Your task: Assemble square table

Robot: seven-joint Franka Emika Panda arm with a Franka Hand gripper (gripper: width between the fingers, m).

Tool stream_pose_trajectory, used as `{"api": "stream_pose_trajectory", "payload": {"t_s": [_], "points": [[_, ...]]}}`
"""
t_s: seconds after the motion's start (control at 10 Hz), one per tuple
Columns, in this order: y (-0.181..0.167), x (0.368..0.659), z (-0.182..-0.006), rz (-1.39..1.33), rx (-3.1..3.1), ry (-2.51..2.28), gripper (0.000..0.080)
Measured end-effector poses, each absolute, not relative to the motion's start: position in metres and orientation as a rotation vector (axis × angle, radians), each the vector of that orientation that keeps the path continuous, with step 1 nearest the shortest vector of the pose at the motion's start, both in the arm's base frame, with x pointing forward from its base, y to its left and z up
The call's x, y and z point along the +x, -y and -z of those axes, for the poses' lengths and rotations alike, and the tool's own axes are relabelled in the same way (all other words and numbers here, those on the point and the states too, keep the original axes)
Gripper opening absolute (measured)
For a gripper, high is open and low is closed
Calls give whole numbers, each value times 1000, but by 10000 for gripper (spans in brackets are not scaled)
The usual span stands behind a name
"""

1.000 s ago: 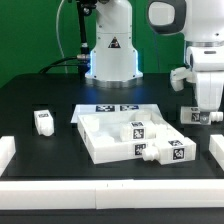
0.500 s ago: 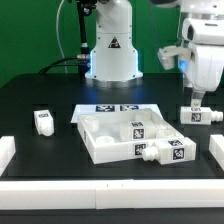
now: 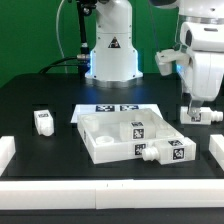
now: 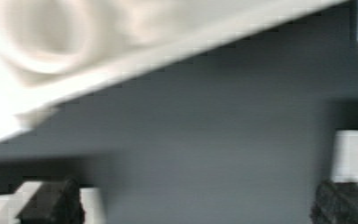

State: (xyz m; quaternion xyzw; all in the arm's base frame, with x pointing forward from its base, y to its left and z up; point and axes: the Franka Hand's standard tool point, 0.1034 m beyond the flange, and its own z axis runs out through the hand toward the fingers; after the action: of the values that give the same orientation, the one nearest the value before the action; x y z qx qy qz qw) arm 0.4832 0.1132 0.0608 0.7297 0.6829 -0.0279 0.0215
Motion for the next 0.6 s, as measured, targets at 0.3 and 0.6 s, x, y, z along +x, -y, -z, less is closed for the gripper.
{"api": "stream_pose_trajectory", "payload": {"t_s": [0.3, 0.6], "points": [[-115, 526, -80, 47, 2087, -2225, 649], [-112, 524, -77, 57, 2101, -2219, 649]]}}
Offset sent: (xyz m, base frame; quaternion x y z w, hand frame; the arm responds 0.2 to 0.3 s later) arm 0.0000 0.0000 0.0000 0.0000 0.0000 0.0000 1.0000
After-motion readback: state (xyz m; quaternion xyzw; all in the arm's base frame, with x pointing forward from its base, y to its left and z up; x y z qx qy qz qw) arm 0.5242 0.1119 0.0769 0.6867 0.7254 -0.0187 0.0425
